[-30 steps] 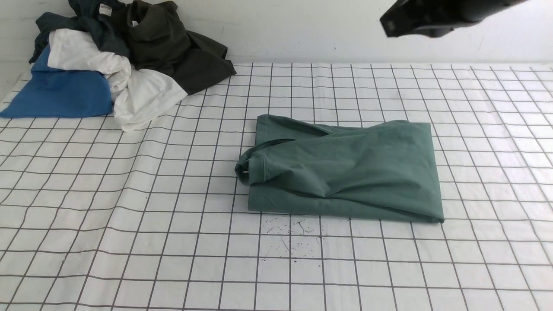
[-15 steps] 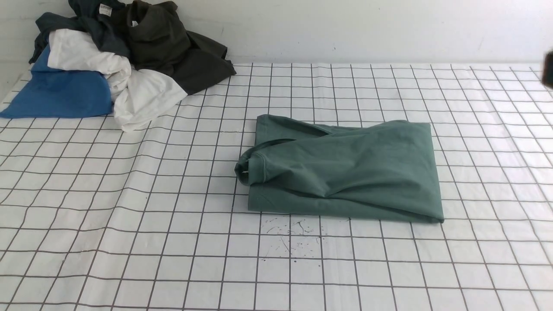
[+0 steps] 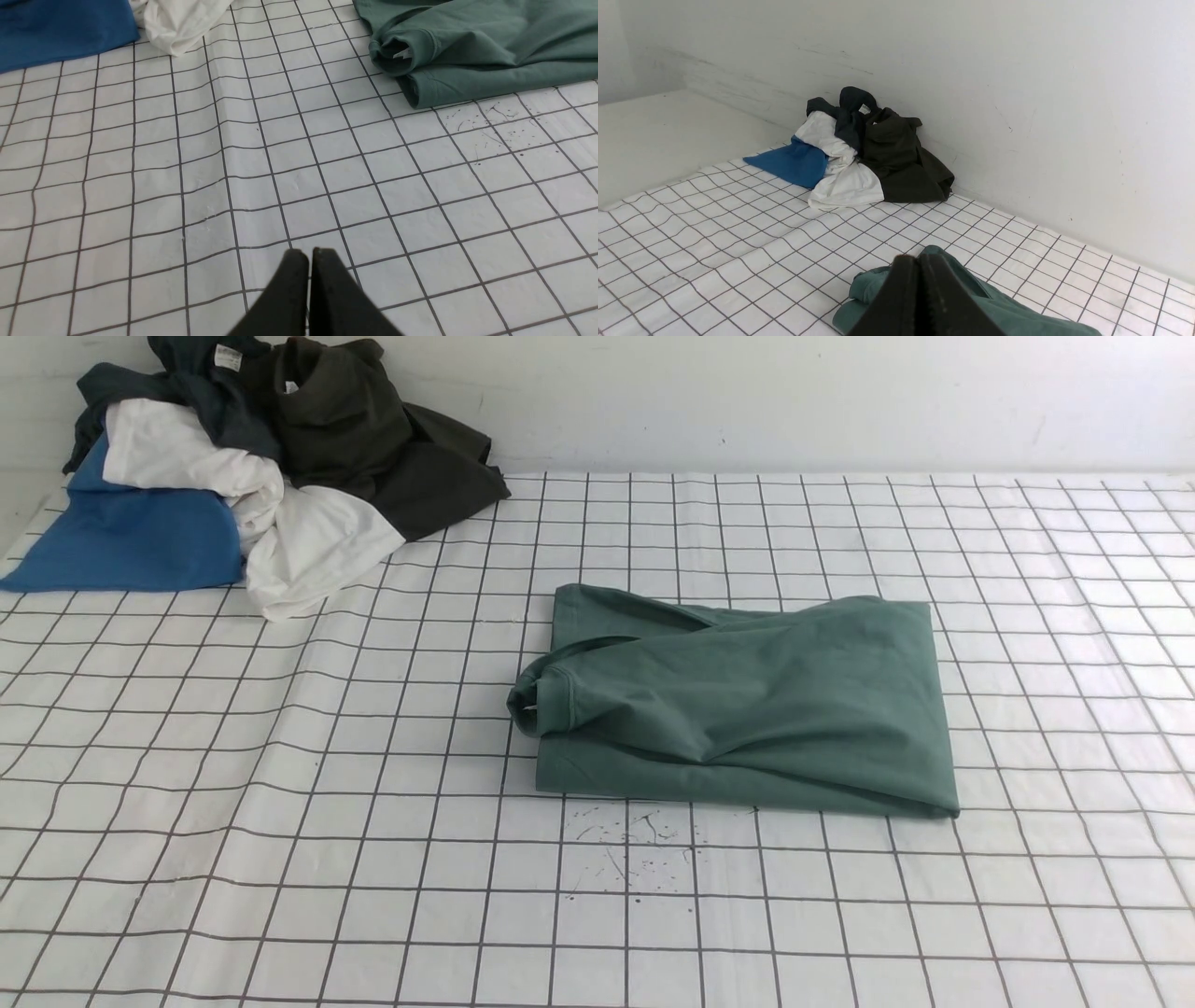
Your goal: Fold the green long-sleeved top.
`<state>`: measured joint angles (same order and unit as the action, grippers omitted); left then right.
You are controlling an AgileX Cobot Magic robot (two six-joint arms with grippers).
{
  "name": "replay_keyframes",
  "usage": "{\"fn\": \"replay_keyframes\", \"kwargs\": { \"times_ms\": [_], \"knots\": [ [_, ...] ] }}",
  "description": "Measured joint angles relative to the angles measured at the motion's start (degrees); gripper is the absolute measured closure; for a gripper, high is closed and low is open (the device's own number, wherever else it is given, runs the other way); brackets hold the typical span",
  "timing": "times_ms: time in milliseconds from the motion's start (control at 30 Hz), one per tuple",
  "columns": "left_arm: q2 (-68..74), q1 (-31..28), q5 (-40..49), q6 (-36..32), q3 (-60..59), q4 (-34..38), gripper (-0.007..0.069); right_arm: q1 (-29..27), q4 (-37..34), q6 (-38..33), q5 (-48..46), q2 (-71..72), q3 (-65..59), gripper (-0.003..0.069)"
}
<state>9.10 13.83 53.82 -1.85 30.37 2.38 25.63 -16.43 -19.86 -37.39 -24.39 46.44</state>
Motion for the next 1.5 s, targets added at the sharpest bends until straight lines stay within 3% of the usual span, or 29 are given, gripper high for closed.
{"fn": "replay_keyframes", "kwargs": {
  "times_ms": [300, 467, 567, 633, 867, 1067, 1500],
  "knots": [
    [0.00, 0.00, 0.00, 0.00, 0.00, 0.00, 0.0631, 0.00, 1.56, 0.00, -1.74, 0.00, -0.83, 0.0673],
    [0.00, 0.00, 0.00, 0.00, 0.00, 0.00, 0.0631, -2.56, 3.80, 2.25, 11.41, 3.16, -11.15, 0.0673],
    [0.00, 0.00, 0.00, 0.00, 0.00, 0.00, 0.0631, -10.51, 4.13, 7.44, 24.26, 8.70, -24.46, 0.0673],
    [0.00, 0.00, 0.00, 0.00, 0.00, 0.00, 0.0631, -15.59, 5.30, 9.91, 27.13, 12.26, -30.59, 0.0673],
    [0.00, 0.00, 0.00, 0.00, 0.00, 0.00, 0.0631, -29.46, 16.43, 21.53, 24.97, 24.26, -45.45, 0.0673],
    [0.00, 0.00, 0.05, 0.00, 0.00, 0.00, 0.0631, -30.34, 20.73, 25.14, 20.18, 24.95, -48.00, 0.0673],
    [0.00, 0.00, 0.05, 0.00, 0.00, 0.05, 0.0631, -29.29, 20.91, 25.27, 17.32, 24.95, -47.90, 0.0673]
  ]
}}
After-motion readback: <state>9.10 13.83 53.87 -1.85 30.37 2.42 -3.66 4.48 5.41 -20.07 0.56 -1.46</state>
